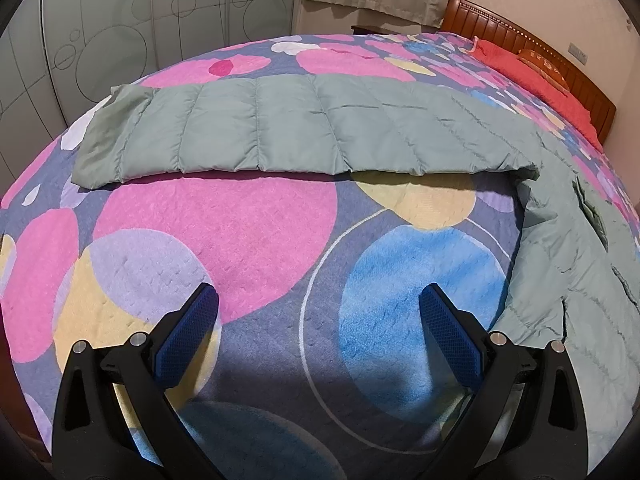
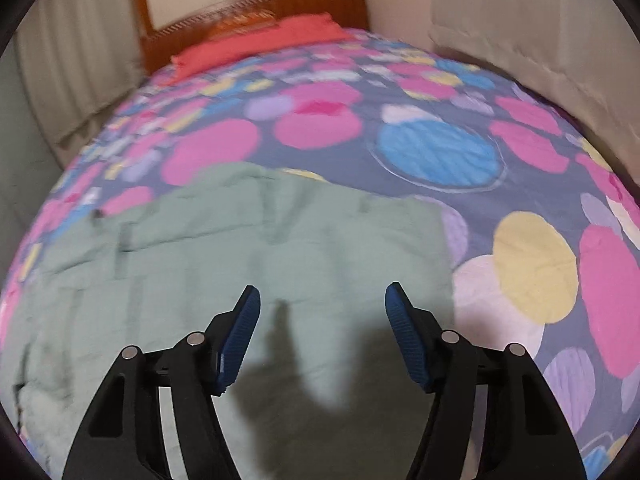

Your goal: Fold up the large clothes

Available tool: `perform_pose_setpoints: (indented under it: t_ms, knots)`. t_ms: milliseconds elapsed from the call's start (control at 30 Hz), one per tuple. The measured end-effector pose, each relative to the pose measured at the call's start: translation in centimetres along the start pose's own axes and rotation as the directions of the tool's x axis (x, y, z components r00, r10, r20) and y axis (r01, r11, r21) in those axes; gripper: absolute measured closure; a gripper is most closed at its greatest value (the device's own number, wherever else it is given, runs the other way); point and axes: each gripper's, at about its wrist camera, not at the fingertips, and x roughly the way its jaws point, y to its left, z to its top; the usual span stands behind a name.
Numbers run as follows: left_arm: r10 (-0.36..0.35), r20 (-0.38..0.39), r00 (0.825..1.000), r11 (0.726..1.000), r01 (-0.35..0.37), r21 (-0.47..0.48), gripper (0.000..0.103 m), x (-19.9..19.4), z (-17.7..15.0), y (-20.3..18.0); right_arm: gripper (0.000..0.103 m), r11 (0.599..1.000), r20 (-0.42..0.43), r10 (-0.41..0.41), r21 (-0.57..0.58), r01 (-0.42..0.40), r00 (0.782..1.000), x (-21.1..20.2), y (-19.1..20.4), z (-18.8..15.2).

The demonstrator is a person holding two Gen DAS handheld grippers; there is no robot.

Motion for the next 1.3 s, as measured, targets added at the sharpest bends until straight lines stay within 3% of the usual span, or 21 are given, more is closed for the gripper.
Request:
perform_pose_setpoints:
  t_ms: [167, 500, 700, 967, 1300]
  knots:
    - [0.011, -0.003, 1.000, 1.000, -0.011, 0.007, 0.002, 0.1, 0.0, -0.1, 0.038, 0.998, -0.043, -0.051, -0.049, 0.049, 0.998, 3.0, -0.1, -0.7]
    - [0.022, -0.004, 1.000, 1.000, -0.022, 0.016, 0.002, 0.1, 0.0, -0.3, 0.038, 0.997, 0.006, -0.002, -0.081, 0.002, 1.000, -1.8, 2.2, -2.7]
    - [0.021, -0.004, 1.000, 1.000, -0.021, 0.015, 0.002, 0.1, -0.1, -0.4, 0.038, 0.987, -0.024, -0.039, -0.158, 0.035, 0.999, 0.2, 4.4, -5.1]
    - [0.021, -0.003, 1.000, 1.000, -0.021, 0.015, 0.002, 0.1, -0.1, -0.4, 0.038, 0.992, 0.024, -0.009, -0.126, 0.012, 1.000, -3.3, 5.1, -5.9]
    - [0.017, -0.002, 1.000, 1.000, -0.017, 0.012, 0.002, 0.0, -0.2, -0.3, 0.036, 0.995, -0.004, -0.025, -0.097, 0.025, 1.000, -1.4, 4.2, -7.2]
